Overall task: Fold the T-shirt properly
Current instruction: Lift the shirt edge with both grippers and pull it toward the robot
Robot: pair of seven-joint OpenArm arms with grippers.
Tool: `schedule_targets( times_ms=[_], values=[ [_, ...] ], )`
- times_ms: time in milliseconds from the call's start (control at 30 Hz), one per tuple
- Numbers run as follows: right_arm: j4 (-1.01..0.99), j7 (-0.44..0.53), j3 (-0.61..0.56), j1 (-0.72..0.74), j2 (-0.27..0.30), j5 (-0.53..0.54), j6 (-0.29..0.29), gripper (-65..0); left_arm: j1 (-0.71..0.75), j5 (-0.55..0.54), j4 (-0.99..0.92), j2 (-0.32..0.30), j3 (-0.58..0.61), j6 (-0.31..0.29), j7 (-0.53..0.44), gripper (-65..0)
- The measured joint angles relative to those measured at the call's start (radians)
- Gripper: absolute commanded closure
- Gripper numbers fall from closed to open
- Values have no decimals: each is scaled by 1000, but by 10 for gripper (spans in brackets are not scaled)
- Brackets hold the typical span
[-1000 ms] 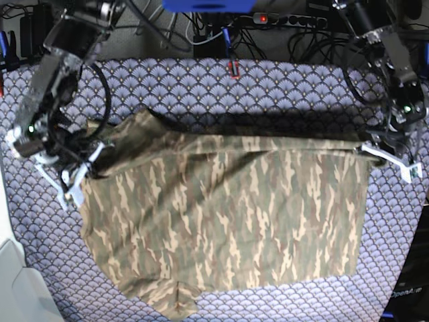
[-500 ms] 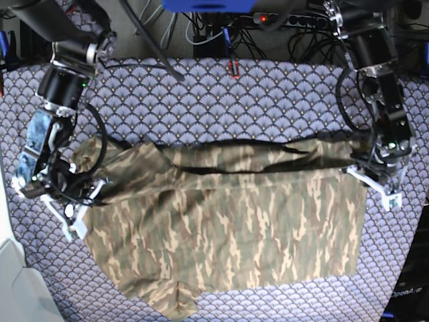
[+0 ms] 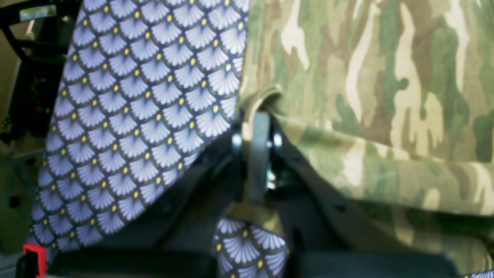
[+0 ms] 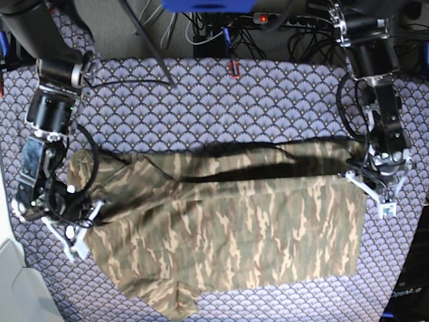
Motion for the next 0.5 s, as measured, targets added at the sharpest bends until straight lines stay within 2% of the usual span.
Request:
schedule_targets(
  times_ms=[167,333,500],
  values=[
    [-3,8,1,3,-2,-2,0,0,-3,3,-4,-1,-1,0,-1,-7],
    [-5,41,-2,6,-1,-2,0,0,-26,3,-13,2,-1,0,-64,-6],
    [-5,42,-38,6,2,-1,0,0,-24,3,-66,0,-1,0,-55,-8]
  ],
)
